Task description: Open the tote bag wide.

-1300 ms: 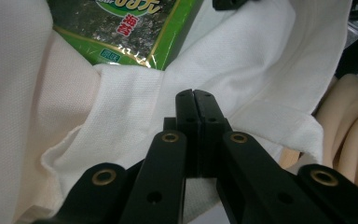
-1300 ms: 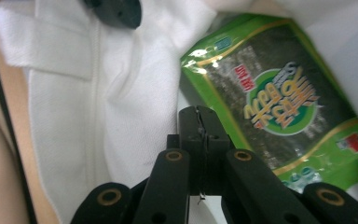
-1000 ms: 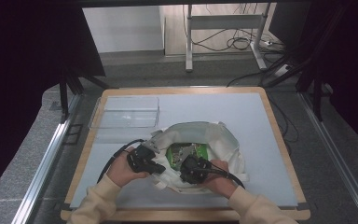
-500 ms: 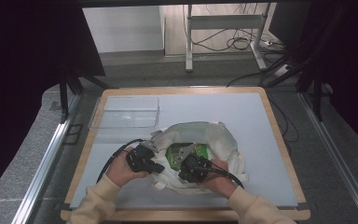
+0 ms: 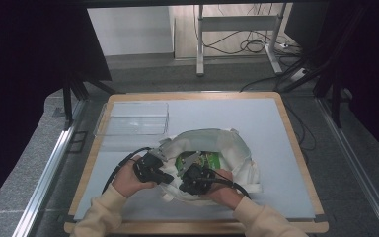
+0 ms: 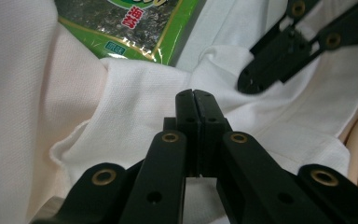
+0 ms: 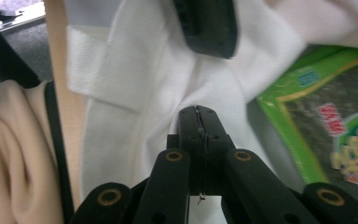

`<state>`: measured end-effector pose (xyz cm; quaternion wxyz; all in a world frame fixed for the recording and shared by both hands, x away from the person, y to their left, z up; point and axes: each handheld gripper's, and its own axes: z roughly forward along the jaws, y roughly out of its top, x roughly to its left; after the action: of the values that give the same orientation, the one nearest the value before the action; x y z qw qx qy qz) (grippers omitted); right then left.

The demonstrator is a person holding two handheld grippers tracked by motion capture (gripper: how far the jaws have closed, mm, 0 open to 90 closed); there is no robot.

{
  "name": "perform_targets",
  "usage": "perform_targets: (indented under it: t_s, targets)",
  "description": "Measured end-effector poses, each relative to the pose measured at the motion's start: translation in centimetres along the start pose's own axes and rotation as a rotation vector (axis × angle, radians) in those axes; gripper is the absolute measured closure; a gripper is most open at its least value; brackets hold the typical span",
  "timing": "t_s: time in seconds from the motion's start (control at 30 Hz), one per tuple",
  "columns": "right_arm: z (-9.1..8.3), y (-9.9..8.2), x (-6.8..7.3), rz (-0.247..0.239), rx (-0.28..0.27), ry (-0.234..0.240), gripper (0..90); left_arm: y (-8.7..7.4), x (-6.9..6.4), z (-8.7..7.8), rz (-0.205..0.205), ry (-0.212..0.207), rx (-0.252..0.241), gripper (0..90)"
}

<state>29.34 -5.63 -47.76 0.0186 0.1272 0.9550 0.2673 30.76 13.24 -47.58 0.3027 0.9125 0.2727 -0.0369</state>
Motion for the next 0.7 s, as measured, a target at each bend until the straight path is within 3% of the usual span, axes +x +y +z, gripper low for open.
perform_targets:
  t_s: [0.2, 0.3, 0.53, 0.7]
  targets:
    - [0.7, -0.1, 0.3, -0.009, 0.019, 0.010, 89.2, 0.1, 0.0, 0.3, 0.004, 0.000, 0.011, 89.8]
    - [0.2, -0.1, -0.1, 0.000, 0.008, 0.008, 89.2, 0.0, 0.0, 0.2, -0.002, 0.004, 0.005, 89.8]
    - [-3.3, -0.2, -2.2, 0.063, -0.067, -0.065, 89.2, -0.3, 0.0, 0.0, -0.006, 0.003, 0.002, 89.8]
    - [-5.5, -0.5, -4.3, 0.152, -0.118, -0.102, 89.1, -0.5, -0.1, -0.2, -0.007, 0.006, 0.000, 89.7]
